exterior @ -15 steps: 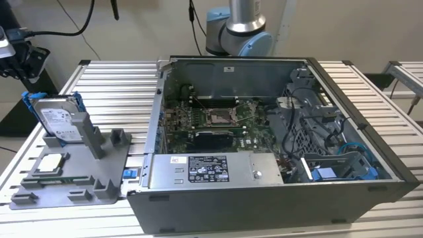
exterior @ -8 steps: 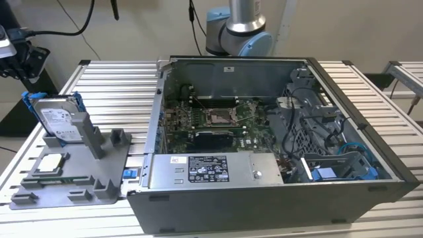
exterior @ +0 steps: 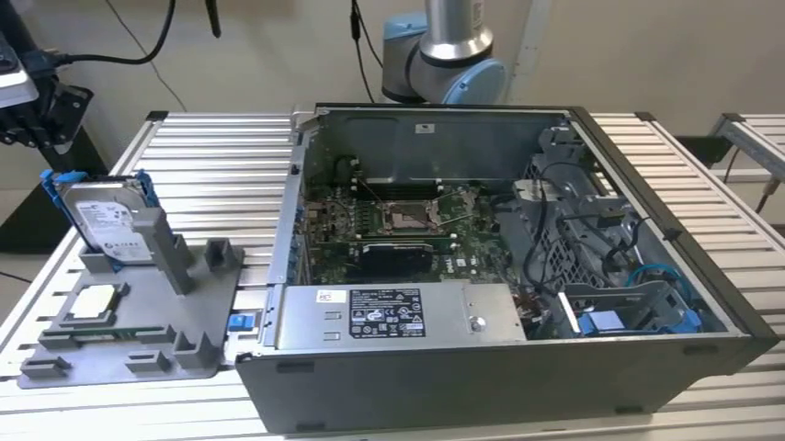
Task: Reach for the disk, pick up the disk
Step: 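Pick up the disk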
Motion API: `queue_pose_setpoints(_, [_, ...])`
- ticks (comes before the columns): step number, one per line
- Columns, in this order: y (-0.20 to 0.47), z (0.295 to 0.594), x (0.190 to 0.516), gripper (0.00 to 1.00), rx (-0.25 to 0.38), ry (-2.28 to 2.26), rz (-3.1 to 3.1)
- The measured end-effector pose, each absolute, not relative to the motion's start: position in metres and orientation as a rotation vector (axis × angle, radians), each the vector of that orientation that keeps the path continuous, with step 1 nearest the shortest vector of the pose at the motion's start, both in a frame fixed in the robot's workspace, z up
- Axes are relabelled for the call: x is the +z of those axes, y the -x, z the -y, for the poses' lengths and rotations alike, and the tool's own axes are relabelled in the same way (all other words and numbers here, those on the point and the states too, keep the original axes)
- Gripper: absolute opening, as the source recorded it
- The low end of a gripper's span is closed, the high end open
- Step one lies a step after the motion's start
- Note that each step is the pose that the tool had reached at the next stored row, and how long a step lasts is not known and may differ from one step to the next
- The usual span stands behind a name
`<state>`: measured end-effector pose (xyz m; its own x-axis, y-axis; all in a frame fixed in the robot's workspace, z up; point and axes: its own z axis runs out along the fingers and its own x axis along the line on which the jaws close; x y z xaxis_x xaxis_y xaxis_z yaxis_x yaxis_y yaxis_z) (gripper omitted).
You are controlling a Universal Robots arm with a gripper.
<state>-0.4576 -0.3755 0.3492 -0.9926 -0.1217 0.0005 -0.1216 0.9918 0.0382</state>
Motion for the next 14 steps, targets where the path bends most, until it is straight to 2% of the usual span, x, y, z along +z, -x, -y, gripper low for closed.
queue_pose_setpoints(14, [0.4576,0.3755,0.3492,0.00,-0.060,-0.287,3.124])
